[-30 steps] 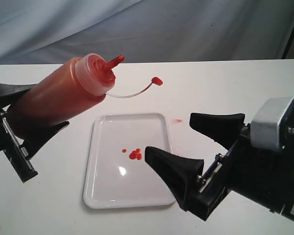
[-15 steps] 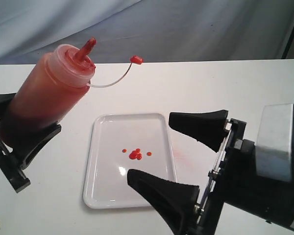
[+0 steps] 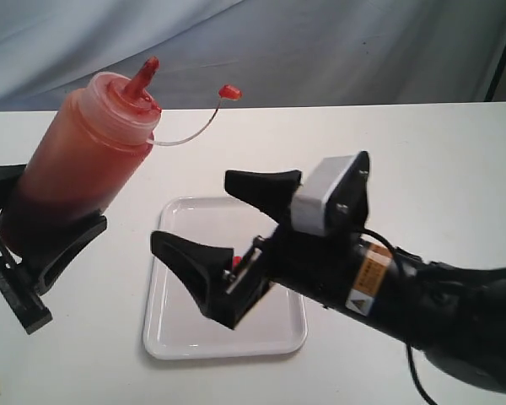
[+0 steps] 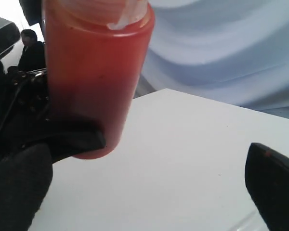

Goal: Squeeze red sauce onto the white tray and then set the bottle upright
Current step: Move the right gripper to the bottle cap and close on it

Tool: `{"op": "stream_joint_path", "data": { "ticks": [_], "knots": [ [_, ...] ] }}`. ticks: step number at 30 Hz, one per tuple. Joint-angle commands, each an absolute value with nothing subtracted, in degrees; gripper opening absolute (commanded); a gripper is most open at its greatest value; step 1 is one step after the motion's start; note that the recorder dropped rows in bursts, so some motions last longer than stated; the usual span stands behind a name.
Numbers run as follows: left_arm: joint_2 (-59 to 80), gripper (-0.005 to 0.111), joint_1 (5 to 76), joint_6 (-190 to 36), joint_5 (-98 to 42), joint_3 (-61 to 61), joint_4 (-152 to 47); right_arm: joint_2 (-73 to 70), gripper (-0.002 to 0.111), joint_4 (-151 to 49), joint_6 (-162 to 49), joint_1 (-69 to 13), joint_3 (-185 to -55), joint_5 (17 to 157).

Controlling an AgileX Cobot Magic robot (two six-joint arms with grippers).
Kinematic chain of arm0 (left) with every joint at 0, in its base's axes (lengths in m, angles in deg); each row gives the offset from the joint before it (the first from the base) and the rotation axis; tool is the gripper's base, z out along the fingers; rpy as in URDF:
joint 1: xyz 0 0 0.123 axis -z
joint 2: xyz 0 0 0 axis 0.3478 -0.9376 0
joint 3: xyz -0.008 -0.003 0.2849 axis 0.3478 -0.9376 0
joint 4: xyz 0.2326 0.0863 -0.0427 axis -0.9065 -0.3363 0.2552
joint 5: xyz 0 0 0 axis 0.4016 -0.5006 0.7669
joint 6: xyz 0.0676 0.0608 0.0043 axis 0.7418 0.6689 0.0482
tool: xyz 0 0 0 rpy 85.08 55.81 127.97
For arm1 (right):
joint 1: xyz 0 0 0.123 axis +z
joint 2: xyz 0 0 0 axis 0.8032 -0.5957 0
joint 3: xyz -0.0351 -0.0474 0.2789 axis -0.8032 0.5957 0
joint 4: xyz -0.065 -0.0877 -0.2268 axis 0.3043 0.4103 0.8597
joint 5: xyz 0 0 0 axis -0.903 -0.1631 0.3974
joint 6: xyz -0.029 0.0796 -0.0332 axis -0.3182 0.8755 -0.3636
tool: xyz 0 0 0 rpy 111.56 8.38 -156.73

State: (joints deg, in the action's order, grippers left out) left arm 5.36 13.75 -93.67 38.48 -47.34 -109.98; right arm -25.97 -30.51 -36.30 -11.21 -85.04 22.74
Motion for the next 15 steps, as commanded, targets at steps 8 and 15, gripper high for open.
{"op": "stream_joint_path", "data": {
  "ticks": [8, 15],
  "knots": [
    [5.77, 0.0, 13.56, -94.62, 42.23, -47.36, -110.03, -39.39, 0.105, -20.92, -31.63, -10.04, -102.77, 18.25],
    [5.77, 0.0, 13.56, -94.95, 42.23, -47.36, -111.96, -41.33, 0.105, -21.81, -30.76, -9.15, -107.84, 17.35]
  ]
}}
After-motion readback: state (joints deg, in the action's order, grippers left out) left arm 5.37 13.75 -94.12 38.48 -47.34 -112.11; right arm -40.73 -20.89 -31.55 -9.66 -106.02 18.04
